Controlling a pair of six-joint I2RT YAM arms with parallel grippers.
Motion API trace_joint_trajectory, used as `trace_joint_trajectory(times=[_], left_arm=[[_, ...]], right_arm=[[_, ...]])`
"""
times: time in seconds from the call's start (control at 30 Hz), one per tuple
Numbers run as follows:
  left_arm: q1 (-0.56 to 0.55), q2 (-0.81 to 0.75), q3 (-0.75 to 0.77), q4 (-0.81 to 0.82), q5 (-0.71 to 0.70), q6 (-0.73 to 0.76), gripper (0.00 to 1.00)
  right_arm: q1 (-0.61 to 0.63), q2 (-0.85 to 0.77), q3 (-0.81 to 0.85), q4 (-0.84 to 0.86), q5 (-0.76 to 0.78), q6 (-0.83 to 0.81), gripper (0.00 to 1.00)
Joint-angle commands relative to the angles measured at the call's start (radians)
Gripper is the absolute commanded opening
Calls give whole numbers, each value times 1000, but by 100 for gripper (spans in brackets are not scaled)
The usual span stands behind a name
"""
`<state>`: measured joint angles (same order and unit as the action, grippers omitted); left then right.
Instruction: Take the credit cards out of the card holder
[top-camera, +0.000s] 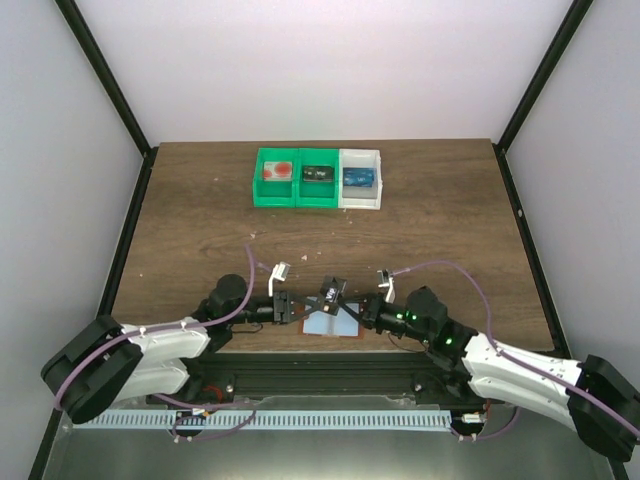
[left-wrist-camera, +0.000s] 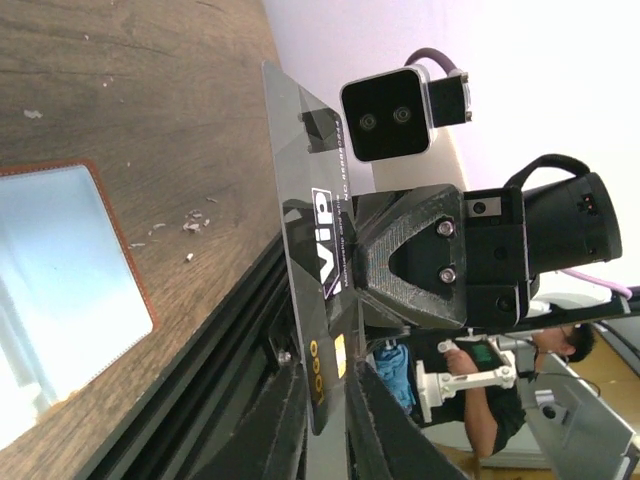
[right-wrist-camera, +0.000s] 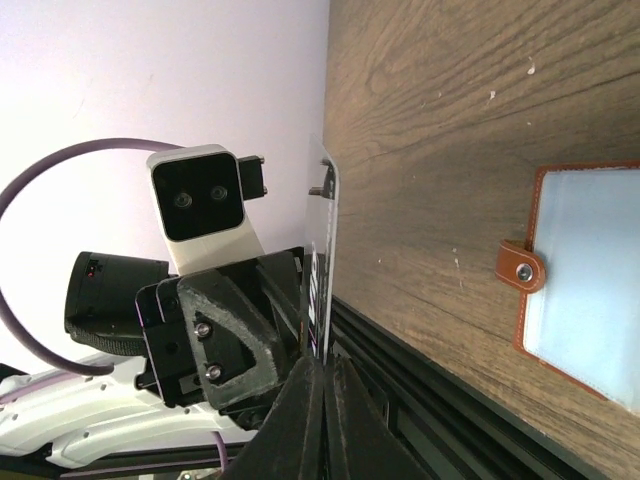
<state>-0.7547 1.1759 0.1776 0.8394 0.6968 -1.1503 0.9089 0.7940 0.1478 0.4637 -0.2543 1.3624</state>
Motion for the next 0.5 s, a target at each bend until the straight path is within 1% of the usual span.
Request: trace_joint_trajectory(times=[0.0, 0.07, 0.13, 0.2, 0.23, 0.27, 0.37, 0.47], left_arm=[[-5, 25, -7, 90, 23, -6, 9], [-5, 34, -9, 107, 32, -10, 0], [-5, 37, -16, 130, 42, -17, 0], [-5, 36, -20, 138, 55, -16, 0], [-5, 33, -20, 127, 66, -7, 0], [-4, 26, -18, 109, 80, 10, 0], [-3, -11, 2, -20, 152, 85, 0], [-3, -73, 36, -182, 212, 179, 0]], right_arm=[[5, -18, -17, 27, -15, 15, 1], [5, -26, -17, 12, -15, 8, 1], [4, -31, -15, 8, -24, -11, 1], [5, -37, -5, -14, -38, -62, 5], [5, -45, 12, -42, -42, -102, 10], [5, -57, 30, -92, -43, -147, 17], [5, -121, 108, -289, -48, -285, 34], [4, -198, 201, -533, -20, -407, 42]])
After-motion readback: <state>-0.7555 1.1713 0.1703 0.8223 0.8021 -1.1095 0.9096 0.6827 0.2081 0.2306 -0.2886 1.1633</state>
